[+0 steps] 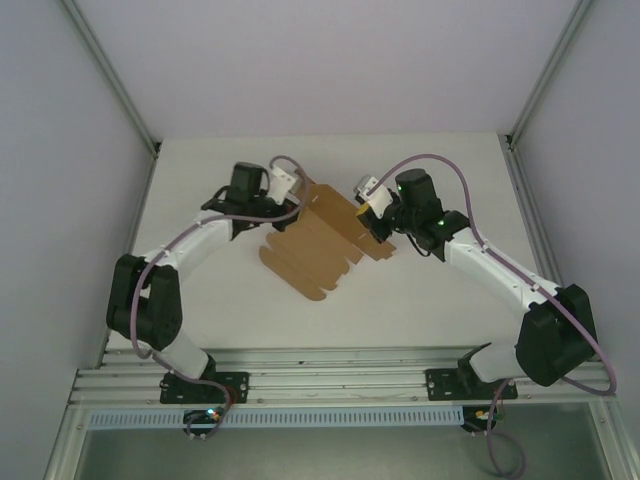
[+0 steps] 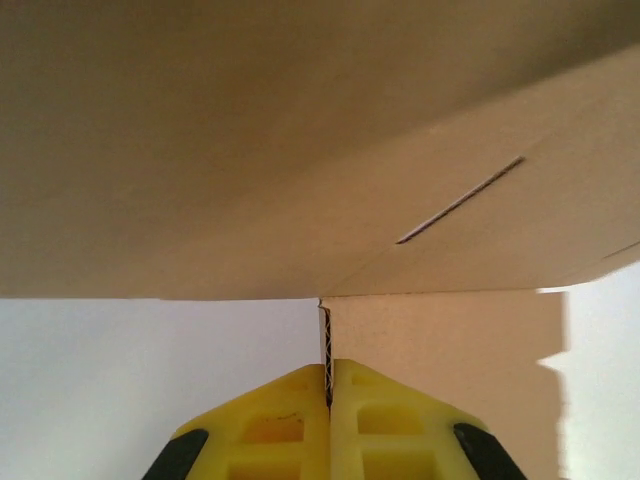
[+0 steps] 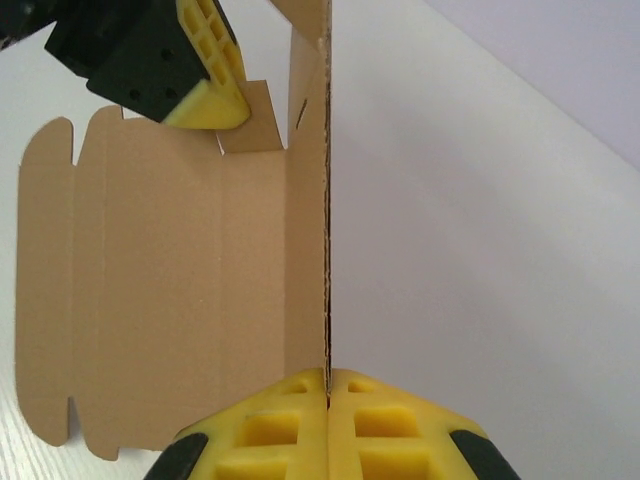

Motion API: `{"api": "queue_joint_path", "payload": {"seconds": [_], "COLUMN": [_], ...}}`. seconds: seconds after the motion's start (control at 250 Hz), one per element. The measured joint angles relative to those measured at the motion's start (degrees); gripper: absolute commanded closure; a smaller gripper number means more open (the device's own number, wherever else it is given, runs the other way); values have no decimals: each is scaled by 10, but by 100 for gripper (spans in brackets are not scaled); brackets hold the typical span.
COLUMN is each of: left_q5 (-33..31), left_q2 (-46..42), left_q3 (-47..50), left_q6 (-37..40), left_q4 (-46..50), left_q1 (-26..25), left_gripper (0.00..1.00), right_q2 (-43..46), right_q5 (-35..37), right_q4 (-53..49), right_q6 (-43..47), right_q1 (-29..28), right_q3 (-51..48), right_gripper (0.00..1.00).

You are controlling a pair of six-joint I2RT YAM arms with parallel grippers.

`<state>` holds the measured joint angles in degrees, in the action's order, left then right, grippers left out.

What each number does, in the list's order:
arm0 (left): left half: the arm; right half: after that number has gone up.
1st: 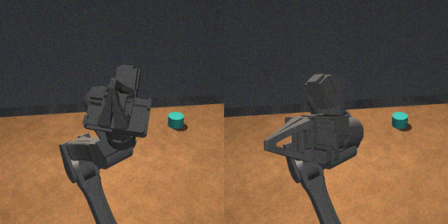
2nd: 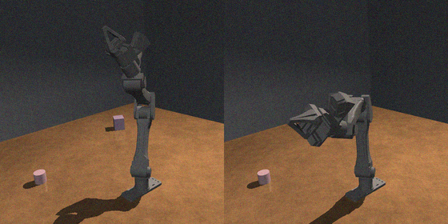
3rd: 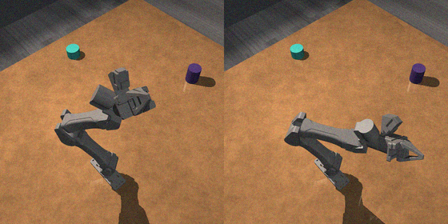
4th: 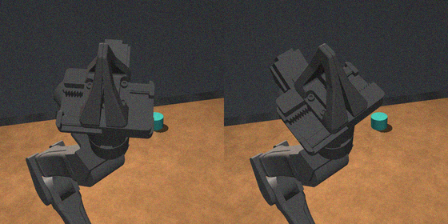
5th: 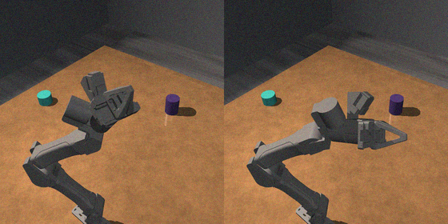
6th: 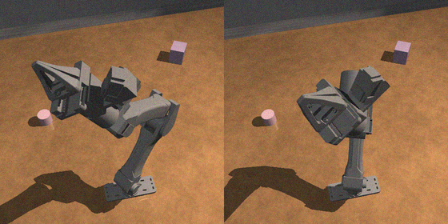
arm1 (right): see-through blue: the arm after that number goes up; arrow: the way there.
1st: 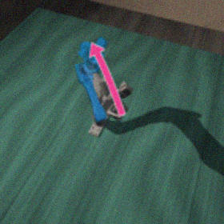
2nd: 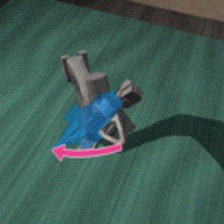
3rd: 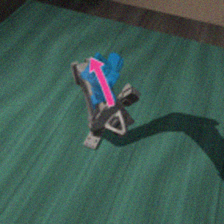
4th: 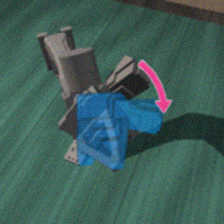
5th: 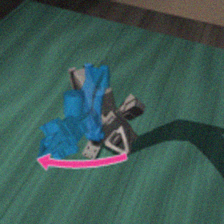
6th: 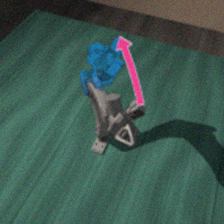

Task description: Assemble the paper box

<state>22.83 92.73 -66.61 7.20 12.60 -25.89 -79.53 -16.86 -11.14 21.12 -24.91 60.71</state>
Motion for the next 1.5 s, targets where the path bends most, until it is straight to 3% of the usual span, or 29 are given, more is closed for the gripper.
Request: {"api": "queue_joint_path", "payload": {"seconds": [0.308, 0.579, 0.687, 0.779, 0.891, 0.978, 1.074, 1.146, 1.358, 1.498], "left_q5": [-277, -362, -369, -366, -348, -319, -285, -255, -180, -164], "left_q2": [20, 62, 74, 78, 78, 73, 53, 20, -118, -160], "left_q3": [-43, -61, -61, -61, -59, -42, -5, 33, 136, 151], "left_q6": [36, 35, 26, 15, -3, -17, -34, -49, -101, -136], "left_q4": [44, 51, 52, 50, 48, 41, 39, 37, 9, 6], "left_q1": [-117, -163, -172, -172, -172, -167, -155, -140, -77, -13], "left_gripper": [96, 94, 90, 77, 50, 47, 26, 1, 0, 0], "right_q2": [0, -13, -20, -20, -22, -27, -37, -47, -78, -85], "right_q5": [37, 104, 132, 155, 183, 205, 219, 231, 270, 295], "right_q4": [-21, -27, -29, -28, -23, -21, -18, -14, 19, 87], "right_q6": [-15, -18, -18, -16, -4, 17, 47, 73, 168, 269], "right_q1": [-24, -31, -38, -44, -52, -56, -61, -66, -77, -93], "right_q3": [1, 1, 1, 1, 1, 1, 1, 1, -5, -38], "right_gripper": [100, 100, 100, 100, 100, 100, 100, 100, 100, 100]}}
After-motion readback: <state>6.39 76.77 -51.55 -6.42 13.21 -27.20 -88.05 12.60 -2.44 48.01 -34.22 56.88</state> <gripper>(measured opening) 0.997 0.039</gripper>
